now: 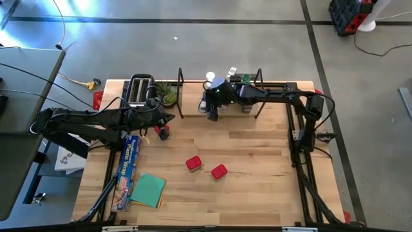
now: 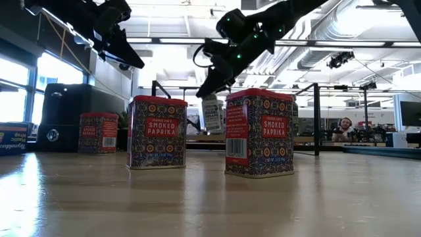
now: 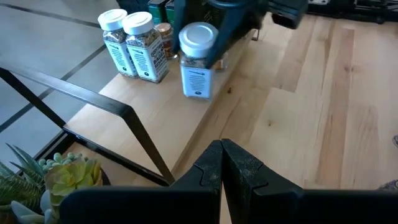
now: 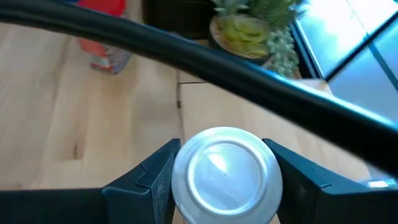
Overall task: Shelf spices
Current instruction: Put the white seasoning bottle on the shelf aligned with the other white seasoning bottles
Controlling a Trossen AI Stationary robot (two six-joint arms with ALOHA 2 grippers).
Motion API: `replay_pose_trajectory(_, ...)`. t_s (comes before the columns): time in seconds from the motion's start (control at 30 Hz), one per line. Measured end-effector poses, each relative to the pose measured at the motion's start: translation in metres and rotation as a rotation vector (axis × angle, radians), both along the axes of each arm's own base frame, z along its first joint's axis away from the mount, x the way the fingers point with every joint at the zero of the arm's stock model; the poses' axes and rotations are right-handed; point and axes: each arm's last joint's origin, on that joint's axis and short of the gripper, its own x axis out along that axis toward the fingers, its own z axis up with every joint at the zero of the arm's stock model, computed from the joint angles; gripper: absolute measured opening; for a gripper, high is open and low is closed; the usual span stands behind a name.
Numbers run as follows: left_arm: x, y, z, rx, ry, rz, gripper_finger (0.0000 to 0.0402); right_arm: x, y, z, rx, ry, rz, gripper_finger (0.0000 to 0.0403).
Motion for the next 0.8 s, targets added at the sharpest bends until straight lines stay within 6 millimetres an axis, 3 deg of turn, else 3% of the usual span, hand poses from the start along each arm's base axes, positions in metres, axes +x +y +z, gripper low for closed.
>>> replay_pose_trajectory(0.2,0.0,0.0,0.0,0.0,0.0,0.0,0.0,-0.005,-0.011,0.0,0.037,-0.003,-0.077,0.0192)
replay_pose_trajectory(0.43,0.0,0.0,0.0,0.005,0.003,-0.006,0.0,-0.007,-0.014,-0.001,-0.028,0.031,-0.19,0.0236)
replay_pose_trajectory(0.8,0.0,0.0,0.0,0.005,0.004,-0.007,0.0,-0.011,-0.016,0.009,-0.076,0.02,-0.284,0.0243)
